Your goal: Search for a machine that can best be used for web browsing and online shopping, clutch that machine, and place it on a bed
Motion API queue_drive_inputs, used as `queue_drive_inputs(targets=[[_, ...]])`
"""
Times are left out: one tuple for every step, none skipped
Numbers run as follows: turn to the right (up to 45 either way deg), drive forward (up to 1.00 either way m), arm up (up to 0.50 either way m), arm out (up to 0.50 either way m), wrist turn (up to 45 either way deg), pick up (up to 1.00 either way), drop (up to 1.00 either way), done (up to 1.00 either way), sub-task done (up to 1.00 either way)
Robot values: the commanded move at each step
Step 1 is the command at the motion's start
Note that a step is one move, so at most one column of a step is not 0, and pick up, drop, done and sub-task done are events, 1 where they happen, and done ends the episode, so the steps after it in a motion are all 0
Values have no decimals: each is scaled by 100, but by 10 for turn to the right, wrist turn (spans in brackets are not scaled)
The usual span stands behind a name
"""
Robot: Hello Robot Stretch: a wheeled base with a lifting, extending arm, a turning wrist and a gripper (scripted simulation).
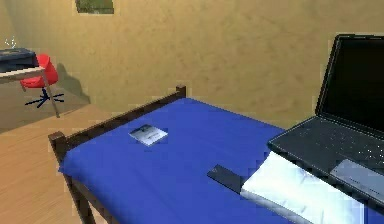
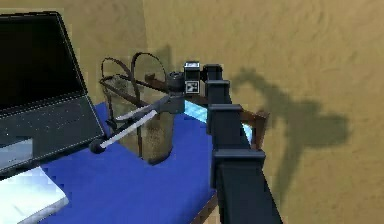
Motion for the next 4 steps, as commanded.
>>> queue_drive_inputs(targets=[[0, 0, 0, 0, 0, 0, 100, 0, 0], [0, 0, 2, 0, 0, 0, 0, 0, 0], [0, 0, 0, -8, 0, 0, 0, 0, 0], [0, 0, 0, 0, 0, 0, 0, 100, 0]])
